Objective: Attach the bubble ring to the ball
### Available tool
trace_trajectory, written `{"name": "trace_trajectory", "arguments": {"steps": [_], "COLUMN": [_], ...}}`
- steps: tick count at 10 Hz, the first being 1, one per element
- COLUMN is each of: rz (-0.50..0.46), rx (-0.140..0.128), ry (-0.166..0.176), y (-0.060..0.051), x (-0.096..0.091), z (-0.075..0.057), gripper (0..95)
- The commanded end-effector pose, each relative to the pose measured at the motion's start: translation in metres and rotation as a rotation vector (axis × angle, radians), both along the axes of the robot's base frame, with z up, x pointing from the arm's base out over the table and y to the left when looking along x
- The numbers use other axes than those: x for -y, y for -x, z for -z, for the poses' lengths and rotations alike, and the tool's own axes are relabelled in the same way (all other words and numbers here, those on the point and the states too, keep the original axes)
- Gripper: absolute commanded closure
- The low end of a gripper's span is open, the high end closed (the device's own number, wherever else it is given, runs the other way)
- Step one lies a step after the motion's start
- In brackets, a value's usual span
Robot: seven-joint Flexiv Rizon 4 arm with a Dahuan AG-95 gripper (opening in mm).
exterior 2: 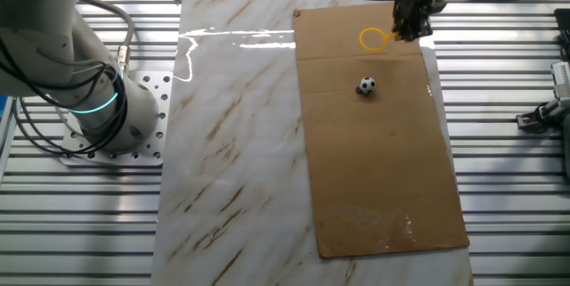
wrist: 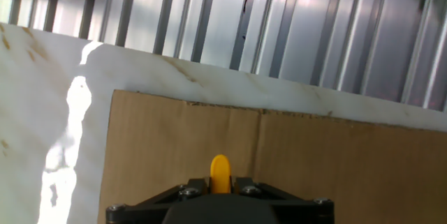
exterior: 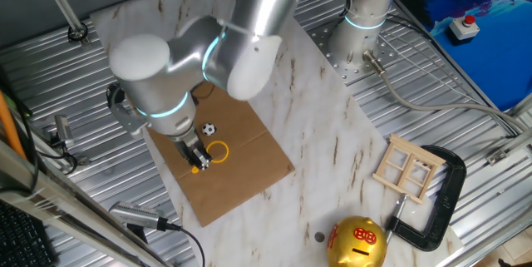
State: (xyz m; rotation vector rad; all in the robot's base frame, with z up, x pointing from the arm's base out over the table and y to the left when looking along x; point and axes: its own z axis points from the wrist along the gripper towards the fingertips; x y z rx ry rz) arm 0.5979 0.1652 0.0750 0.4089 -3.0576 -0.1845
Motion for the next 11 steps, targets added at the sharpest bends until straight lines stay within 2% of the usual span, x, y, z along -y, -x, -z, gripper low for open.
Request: {"name": "trace_trajectory", "arguments": {"steps": [1, 5, 9, 11], "rz": [-0.015, -0.039, 0.015, 0.012], "rx": [0.011, 0.017, 0.041, 0.043], "ry": [-0.007, -0.004, 0.002, 0.002], "y": [-0.0012, -0.0016, -0.0016, -0.0016], "x": [-0.002, -0.0027, -0.0027, -0.0027], "z": [0.0013, 0.0013, 0.0013, 0.0013], "gripper": [95.0, 95.0, 95.0, 95.0]}}
